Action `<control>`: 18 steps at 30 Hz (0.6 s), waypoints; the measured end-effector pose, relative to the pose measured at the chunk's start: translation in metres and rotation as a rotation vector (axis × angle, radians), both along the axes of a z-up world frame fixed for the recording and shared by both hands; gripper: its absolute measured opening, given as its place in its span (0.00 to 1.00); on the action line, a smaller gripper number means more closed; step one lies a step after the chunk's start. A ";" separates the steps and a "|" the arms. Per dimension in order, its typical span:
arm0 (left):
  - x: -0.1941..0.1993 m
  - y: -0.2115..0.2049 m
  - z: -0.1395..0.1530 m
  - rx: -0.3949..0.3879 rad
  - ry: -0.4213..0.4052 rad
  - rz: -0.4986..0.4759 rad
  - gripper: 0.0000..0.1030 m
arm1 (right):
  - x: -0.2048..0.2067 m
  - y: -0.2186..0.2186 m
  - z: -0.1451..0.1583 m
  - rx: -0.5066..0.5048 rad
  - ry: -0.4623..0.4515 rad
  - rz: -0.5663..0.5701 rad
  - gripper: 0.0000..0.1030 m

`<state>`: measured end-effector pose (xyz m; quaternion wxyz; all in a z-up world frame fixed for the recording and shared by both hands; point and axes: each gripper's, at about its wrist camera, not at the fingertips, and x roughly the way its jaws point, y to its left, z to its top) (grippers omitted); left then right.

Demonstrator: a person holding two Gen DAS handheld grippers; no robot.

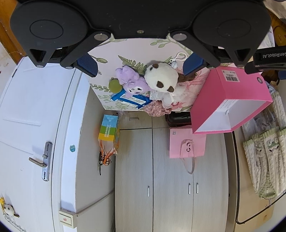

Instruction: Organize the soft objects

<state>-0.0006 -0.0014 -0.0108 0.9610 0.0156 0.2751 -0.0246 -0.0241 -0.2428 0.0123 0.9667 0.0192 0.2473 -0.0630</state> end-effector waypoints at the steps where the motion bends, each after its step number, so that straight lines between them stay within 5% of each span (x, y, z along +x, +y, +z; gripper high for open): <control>1: 0.000 0.000 0.000 -0.002 0.001 -0.002 1.00 | 0.000 0.000 0.000 0.000 0.000 0.000 1.00; 18: 0.000 0.001 -0.003 -0.008 0.023 -0.012 1.00 | -0.001 0.003 -0.001 -0.011 0.011 0.011 1.00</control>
